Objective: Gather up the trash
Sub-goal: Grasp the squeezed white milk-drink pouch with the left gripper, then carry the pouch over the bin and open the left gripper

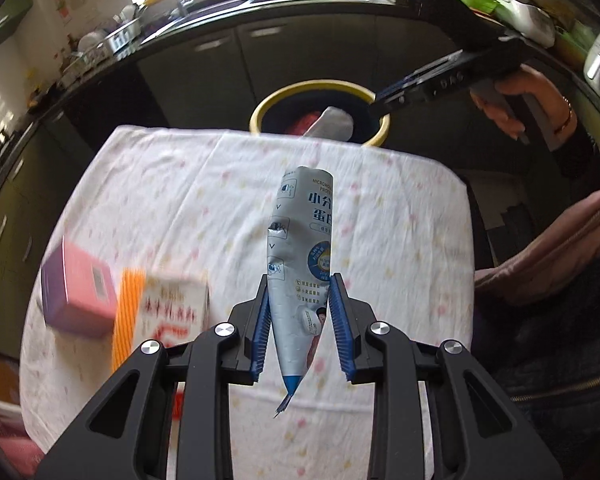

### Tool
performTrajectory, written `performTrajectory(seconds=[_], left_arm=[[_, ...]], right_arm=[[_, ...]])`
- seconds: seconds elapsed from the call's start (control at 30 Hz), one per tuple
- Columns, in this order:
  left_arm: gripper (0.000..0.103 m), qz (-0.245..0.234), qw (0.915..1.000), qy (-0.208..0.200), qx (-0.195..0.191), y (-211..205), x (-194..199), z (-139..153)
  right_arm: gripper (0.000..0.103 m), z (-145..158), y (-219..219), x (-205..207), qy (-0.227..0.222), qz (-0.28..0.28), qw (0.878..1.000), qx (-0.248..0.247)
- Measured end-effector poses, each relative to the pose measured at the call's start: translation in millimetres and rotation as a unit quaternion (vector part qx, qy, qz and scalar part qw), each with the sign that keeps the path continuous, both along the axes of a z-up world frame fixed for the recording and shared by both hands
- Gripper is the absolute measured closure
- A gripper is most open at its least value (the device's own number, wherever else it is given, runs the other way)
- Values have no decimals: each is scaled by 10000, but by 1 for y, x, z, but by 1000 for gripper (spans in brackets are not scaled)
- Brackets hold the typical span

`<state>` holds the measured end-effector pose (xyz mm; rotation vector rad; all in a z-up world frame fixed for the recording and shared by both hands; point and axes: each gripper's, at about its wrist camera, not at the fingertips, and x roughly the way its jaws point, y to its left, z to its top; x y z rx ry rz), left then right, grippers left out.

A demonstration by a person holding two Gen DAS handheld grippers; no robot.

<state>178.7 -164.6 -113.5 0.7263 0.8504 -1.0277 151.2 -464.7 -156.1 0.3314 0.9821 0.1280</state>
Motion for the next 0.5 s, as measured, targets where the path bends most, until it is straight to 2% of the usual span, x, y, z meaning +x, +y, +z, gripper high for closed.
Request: performTrajectory(seconds=[0.27,0.5], left_arm=[[74,-882,9959,-199,51,-99,12,18],[74,-1523,9878,-170,292,-201,35,-5]], right_arm=[[57,-9,-54,-30,-69,-641,9978,119],[57,-25,-97,-49,2,-1082,9936,319]])
